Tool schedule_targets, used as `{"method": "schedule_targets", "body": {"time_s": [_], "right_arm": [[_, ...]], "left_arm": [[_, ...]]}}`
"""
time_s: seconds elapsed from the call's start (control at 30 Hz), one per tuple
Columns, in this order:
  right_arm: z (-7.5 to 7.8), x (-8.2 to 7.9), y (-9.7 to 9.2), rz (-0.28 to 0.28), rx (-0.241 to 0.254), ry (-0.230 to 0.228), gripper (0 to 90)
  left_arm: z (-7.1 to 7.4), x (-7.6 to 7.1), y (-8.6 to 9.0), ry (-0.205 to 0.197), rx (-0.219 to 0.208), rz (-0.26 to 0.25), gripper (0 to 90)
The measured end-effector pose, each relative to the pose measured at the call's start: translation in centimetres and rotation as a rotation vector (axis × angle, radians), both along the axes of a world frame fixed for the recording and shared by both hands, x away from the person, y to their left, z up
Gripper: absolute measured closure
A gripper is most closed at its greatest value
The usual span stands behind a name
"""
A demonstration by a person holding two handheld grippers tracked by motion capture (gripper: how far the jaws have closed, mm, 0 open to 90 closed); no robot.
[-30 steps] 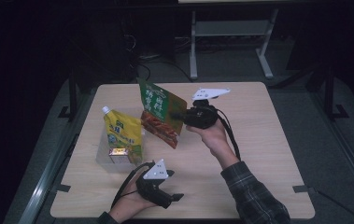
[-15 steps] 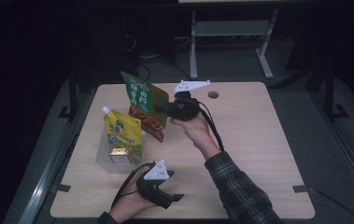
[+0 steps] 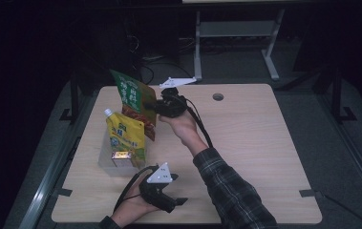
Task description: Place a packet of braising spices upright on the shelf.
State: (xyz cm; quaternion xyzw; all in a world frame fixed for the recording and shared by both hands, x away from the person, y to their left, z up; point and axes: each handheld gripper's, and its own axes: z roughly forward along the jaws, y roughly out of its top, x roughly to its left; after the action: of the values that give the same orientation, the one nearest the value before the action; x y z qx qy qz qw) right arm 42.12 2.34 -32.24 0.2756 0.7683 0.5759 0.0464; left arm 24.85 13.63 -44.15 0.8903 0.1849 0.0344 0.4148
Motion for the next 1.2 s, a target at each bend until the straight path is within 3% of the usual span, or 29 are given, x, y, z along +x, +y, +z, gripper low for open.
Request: {"method": "schedule_targets", "body": {"time_s": [0.43,0.7,1.2], "right_arm": [[-1.3,1.5,2.3,-0.01,-0.014,0.018,89.7],[-1.9,2.1,3.1,0.001,0.012,0.019,89.7],[-3.5,1.7,5.3,0.024,-0.079,0.002,89.2]], "left_arm": [[0.0,0.0,0.0,0.002,0.004,0.0,16.6],[0.0,0.0,0.0,0.003,0.002,0.002,16.6],[0.0,0.0,0.1,0.005,-0.002,0.002,16.7]]}}
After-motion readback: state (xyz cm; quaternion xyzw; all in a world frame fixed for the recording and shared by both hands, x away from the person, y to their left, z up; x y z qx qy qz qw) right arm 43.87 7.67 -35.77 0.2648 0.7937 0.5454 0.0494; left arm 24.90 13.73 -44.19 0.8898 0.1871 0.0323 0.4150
